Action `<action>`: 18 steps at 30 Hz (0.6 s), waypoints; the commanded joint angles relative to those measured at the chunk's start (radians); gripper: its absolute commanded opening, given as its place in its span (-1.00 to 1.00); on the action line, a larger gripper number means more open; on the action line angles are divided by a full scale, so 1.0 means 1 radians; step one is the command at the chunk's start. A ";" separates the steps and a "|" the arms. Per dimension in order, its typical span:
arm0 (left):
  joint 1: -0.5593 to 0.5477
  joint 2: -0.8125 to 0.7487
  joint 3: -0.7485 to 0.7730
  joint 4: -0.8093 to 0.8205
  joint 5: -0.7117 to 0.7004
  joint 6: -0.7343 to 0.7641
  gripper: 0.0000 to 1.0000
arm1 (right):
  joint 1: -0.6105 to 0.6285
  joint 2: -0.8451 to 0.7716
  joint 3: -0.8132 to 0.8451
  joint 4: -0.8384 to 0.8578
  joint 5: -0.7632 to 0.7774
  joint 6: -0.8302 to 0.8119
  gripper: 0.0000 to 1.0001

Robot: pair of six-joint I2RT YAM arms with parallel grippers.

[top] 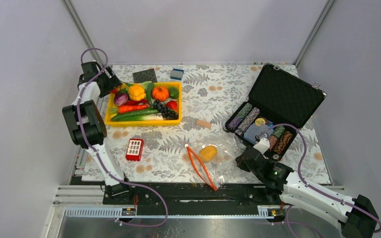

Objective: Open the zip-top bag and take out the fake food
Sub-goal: Place the fake fruit in the bin.

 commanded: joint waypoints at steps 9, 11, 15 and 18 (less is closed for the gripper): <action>-0.050 -0.032 -0.009 -0.169 0.059 0.098 0.16 | 0.000 -0.011 -0.011 0.036 0.016 0.009 -1.00; -0.051 -0.030 -0.004 -0.181 0.064 0.103 0.16 | 0.000 -0.013 -0.012 0.034 0.017 0.008 -1.00; -0.054 -0.031 -0.004 -0.212 0.066 0.117 0.15 | 0.000 -0.015 -0.012 0.036 0.018 0.011 -1.00; -0.053 -0.029 0.000 -0.230 0.051 0.125 0.15 | 0.000 -0.016 -0.014 0.036 0.019 0.010 -1.00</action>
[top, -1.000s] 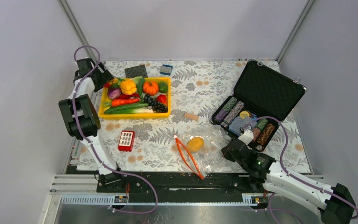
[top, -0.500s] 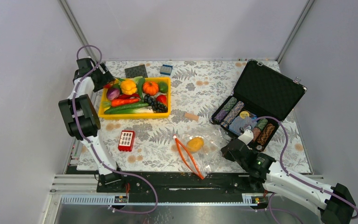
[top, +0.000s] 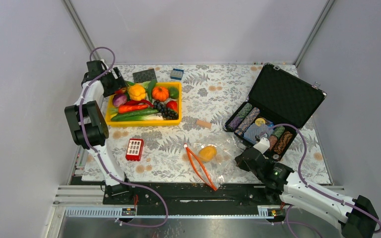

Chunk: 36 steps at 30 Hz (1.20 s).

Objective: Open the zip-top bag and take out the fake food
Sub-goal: Place the fake fruit in the bin.

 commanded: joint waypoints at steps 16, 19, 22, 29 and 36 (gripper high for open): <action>-0.004 0.091 0.114 -0.288 -0.034 0.025 0.27 | -0.001 -0.027 -0.019 0.016 0.021 0.015 -1.00; -0.004 0.092 0.116 -0.288 -0.032 0.023 0.28 | 0.000 -0.025 -0.016 0.016 0.019 0.013 -1.00; -0.004 0.090 0.116 -0.287 -0.032 0.022 0.28 | 0.000 -0.025 -0.014 0.016 0.022 0.011 -1.00; -0.004 0.090 0.116 -0.288 -0.021 0.025 0.35 | 0.000 -0.030 -0.014 0.016 0.024 0.010 -1.00; -0.003 0.087 0.116 -0.296 -0.026 0.025 0.67 | 0.000 -0.030 -0.013 0.017 0.026 0.008 -0.99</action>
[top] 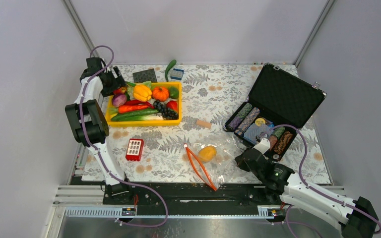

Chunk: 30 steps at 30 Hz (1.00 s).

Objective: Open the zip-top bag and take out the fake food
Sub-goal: Place the fake fruit in the bin.

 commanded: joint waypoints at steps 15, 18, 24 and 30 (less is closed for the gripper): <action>-0.001 0.031 -0.006 -0.134 -0.024 0.013 0.80 | 0.000 0.000 0.002 0.013 0.025 0.001 -0.99; -0.001 0.019 -0.006 -0.133 -0.025 0.009 0.81 | 0.000 0.002 0.002 0.014 0.024 0.003 -0.99; -0.001 -0.010 0.000 -0.112 -0.023 -0.004 0.89 | 0.000 -0.001 0.000 0.013 0.024 0.001 -0.99; -0.002 -0.023 0.021 -0.112 -0.021 -0.018 0.97 | 0.000 0.000 0.000 0.015 0.025 0.003 -0.98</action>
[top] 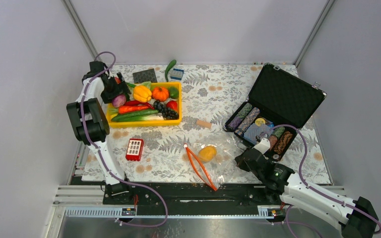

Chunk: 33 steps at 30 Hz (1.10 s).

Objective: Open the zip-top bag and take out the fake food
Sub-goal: Place the fake fruit in the bin.

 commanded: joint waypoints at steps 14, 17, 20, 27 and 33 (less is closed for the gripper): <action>0.001 -0.110 0.050 -0.017 0.010 -0.025 0.97 | 0.000 0.000 -0.004 0.014 0.024 0.004 -0.98; 0.001 -0.115 0.055 -0.029 0.000 -0.023 0.97 | 0.000 -0.002 -0.004 0.014 0.023 0.005 -0.98; 0.000 -0.123 0.056 -0.035 -0.027 -0.020 0.97 | -0.001 -0.004 -0.005 0.014 0.024 0.007 -0.98; 0.001 -0.144 0.049 -0.044 -0.109 -0.017 0.97 | 0.000 -0.009 -0.007 0.015 0.019 0.007 -0.98; 0.004 -0.175 0.045 -0.045 -0.132 -0.020 0.97 | 0.000 -0.010 -0.007 0.013 0.020 0.007 -0.98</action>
